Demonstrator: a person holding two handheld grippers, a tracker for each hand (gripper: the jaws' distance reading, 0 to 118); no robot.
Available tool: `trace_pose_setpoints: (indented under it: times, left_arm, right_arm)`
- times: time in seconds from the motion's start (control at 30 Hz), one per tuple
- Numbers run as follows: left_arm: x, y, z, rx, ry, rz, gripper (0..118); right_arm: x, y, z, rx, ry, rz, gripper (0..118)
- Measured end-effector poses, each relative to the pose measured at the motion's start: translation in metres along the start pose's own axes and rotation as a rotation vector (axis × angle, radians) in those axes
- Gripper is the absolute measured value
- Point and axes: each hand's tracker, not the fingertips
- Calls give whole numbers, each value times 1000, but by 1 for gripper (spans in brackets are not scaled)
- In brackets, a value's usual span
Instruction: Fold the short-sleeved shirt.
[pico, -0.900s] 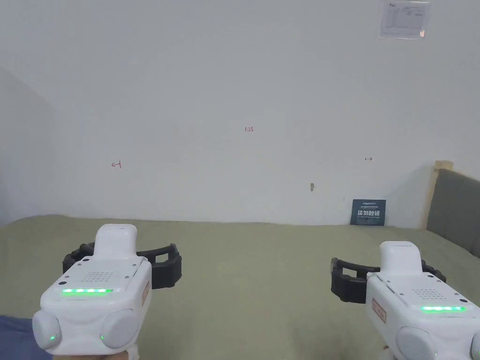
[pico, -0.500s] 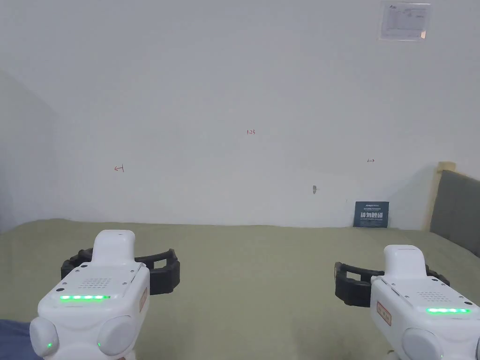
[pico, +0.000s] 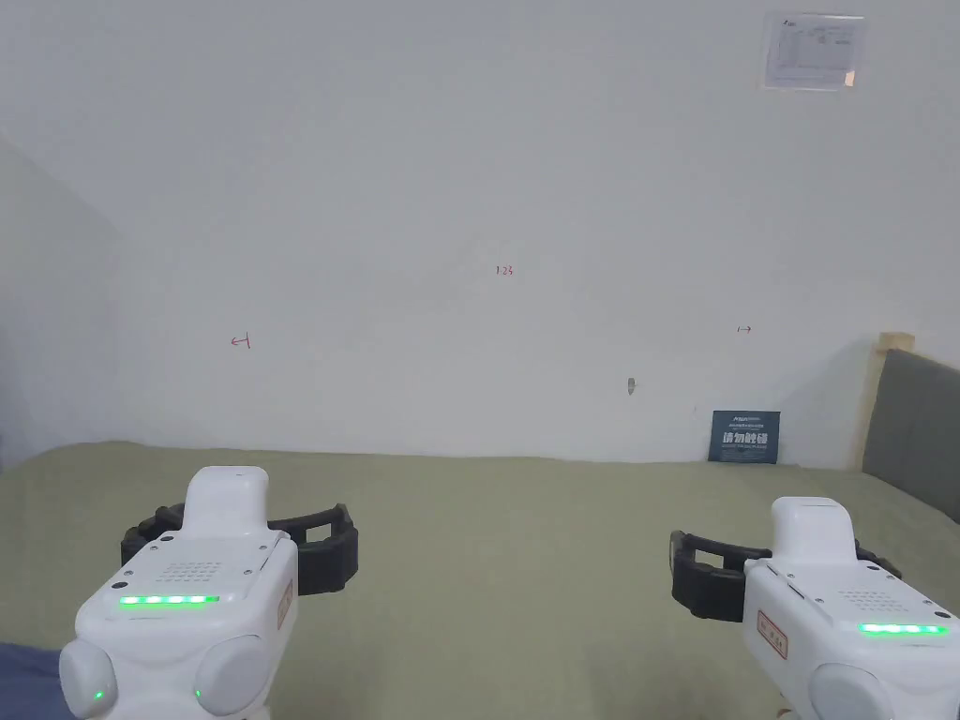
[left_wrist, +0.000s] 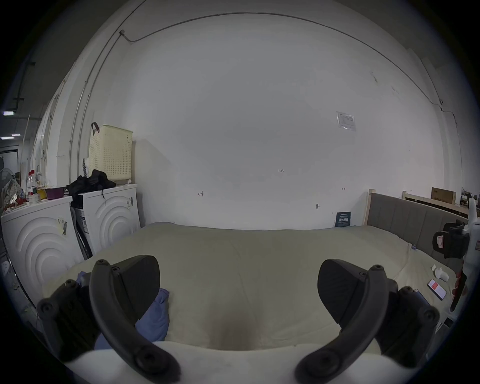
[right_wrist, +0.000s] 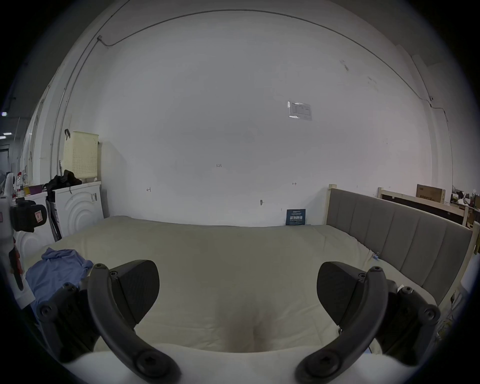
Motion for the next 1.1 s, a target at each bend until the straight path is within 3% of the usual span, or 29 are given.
trace_pose_setpoints:
  times: [1.1]
  left_arm:
    - [0, 3, -3, -5, 5, -6, 118]
  right_arm:
    - [2, 1, 17, 3, -21, -2, 118]
